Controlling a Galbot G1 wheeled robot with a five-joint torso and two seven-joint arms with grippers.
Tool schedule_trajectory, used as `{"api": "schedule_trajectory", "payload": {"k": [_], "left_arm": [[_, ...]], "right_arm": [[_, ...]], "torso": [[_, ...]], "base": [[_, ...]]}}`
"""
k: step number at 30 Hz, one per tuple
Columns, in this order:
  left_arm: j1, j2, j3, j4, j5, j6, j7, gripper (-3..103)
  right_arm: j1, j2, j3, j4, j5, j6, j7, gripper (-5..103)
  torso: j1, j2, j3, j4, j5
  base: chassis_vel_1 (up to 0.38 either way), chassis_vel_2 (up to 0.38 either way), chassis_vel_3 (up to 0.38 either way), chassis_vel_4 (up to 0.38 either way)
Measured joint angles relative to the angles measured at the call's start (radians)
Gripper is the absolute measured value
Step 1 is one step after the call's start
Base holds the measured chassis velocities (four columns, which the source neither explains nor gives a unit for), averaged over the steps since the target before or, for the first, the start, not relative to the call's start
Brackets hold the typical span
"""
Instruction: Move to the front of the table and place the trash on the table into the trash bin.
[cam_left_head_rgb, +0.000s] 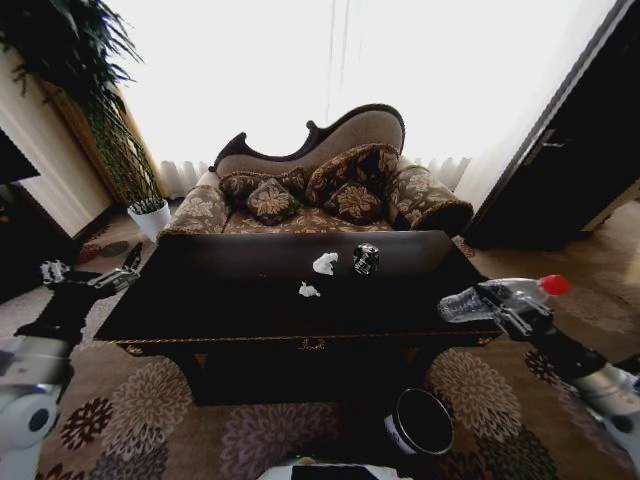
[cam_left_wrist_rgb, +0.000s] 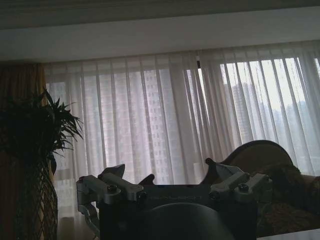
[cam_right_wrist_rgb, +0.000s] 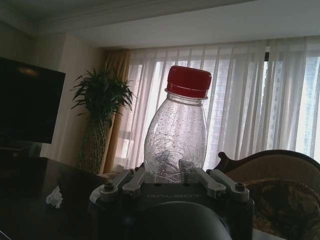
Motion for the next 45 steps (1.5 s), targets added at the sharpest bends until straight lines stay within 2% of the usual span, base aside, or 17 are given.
{"api": "schedule_trajectory", "payload": {"k": [5, 8, 12, 16, 23, 29, 31, 33, 34, 37, 38, 40, 45], "left_arm": [[-0.003, -0.001, 0.006, 0.009, 0.013, 0.000, 0.000, 100], [-0.005, -0.002, 0.007, 0.017, 0.018, 0.000, 0.000, 100], [-0.008, -0.002, 0.010, 0.036, 0.030, -0.001, 0.001, 100], [-0.018, -0.002, 0.024, 0.055, 0.051, -0.003, 0.002, 100], [-0.061, -0.014, 0.083, 0.102, 0.094, -0.005, 0.003, 100], [-0.092, -0.028, 0.125, 0.128, 0.110, -0.005, 0.003, 100], [-0.099, -0.026, 0.125, 0.138, 0.109, -0.005, 0.002, 100], [-0.101, -0.015, 0.111, 0.145, 0.099, -0.006, 0.001, 100], [-0.101, -0.015, 0.111, 0.145, 0.099, -0.006, 0.001, 100], [-0.096, 0.008, 0.091, 0.150, 0.083, -0.011, 0.000, 100], [-0.096, 0.008, 0.091, 0.150, 0.083, -0.011, 0.000, 100], [-0.093, 0.034, 0.069, 0.153, 0.069, -0.015, 0.000, 100], [-0.098, 0.059, 0.037, 0.140, 0.026, -0.006, -0.002, 100]], "right_arm": [[0.001, 0.029, -0.002, -0.005, -0.048, 0.007, 0.045, 25], [-0.002, 0.049, 0.014, -0.030, -0.057, 0.000, 0.040, 25], [-0.026, 0.095, 0.050, -0.095, -0.067, 0.008, -0.052, 25], [-0.091, 0.111, 0.100, -0.142, -0.048, 0.038, -0.104, 25], [-0.164, 0.108, 0.138, -0.183, -0.054, 0.070, -0.127, 25], [-0.196, 0.162, 0.066, -0.203, -0.130, 0.126, -0.128, 25], [-0.193, 0.184, 0.001, -0.243, -0.180, 0.164, -0.122, 25], [-0.180, 0.208, -0.091, -0.315, -0.230, 0.196, -0.101, 25], [-0.180, 0.208, -0.091, -0.315, -0.230, 0.196, -0.101, 25], [-0.156, 0.240, -0.202, -0.425, -0.286, 0.239, -0.073, 25], [-0.156, 0.240, -0.202, -0.425, -0.286, 0.239, -0.073, 25], [-0.128, 0.261, -0.272, -0.509, -0.321, 0.276, -0.046, 25], [-0.100, 0.282, -0.333, -0.549, -0.339, 0.292, -0.001, 25]], "torso": [[0.000, 0.000, 0.000, 0.0002, -0.0002], [0.000, 0.000, 0.000, 0.0001, -0.0002], [0.000, 0.000, 0.000, 0.0002, 0.0000], [0.000, 0.000, 0.000, -0.0001, -0.0001], [0.000, 0.000, 0.000, -0.0001, -0.0002], [0.000, 0.000, 0.000, -0.0001, -0.0003], [0.000, 0.000, 0.000, 0.0000, -0.0006], [0.000, 0.000, 0.000, 0.0001, -0.0002], [0.000, 0.000, 0.000, 0.0001, -0.0002], [0.000, 0.000, 0.000, 0.0000, 0.0000], [0.000, 0.000, 0.000, 0.0000, 0.0000], [0.000, 0.000, 0.000, -0.0001, -0.0001], [0.000, 0.000, 0.000, 0.0000, -0.0002]], "base": [[0.000, 0.000, 0.000, 0.000], [0.000, 0.000, 0.000, 0.000], [0.000, 0.000, 0.000, 0.000], [0.000, 0.000, 0.000, 0.000], [0.000, 0.000, 0.000, 0.000], [0.000, 0.000, 0.000, 0.000], [0.000, 0.000, 0.000, 0.000], [0.000, 0.000, 0.000, 0.000], [0.000, 0.000, 0.000, 0.000], [0.000, 0.000, 0.000, 0.000], [0.000, 0.000, 0.000, 0.000], [0.000, 0.000, 0.000, 0.000], [0.000, 0.000, 0.000, 0.000]]}}
